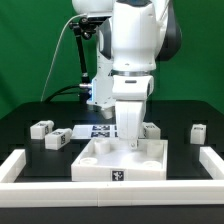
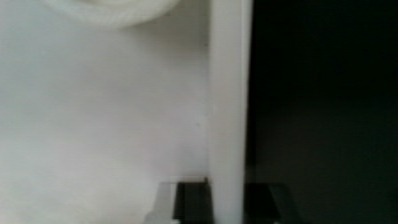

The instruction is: Assemble one leg

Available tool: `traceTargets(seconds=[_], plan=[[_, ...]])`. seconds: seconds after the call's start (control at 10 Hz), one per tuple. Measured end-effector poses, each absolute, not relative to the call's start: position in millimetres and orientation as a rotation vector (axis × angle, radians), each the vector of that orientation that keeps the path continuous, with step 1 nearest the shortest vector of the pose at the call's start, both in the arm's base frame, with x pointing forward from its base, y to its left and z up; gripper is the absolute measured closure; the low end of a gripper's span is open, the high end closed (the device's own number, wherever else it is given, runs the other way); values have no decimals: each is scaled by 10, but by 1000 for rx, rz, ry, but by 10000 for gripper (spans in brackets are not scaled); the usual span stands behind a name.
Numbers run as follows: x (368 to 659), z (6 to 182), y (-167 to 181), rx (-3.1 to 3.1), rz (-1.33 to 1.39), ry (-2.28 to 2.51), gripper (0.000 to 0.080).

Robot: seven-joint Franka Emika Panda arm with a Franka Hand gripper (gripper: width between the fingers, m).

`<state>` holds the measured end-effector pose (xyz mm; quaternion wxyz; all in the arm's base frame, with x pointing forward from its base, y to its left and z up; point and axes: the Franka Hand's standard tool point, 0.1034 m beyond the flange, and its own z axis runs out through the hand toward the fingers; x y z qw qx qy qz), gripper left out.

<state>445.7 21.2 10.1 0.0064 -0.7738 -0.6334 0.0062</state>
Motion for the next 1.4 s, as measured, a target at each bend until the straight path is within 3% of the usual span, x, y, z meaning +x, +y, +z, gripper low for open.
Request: traceTargets(seconds=[0.5, 0.8, 1.4], plan=[[4473, 104, 213, -2386, 29, -2022, 741], [4677, 104, 330, -2275, 30, -2153, 741], [4764, 104, 426, -2175, 16, -2260, 741]])
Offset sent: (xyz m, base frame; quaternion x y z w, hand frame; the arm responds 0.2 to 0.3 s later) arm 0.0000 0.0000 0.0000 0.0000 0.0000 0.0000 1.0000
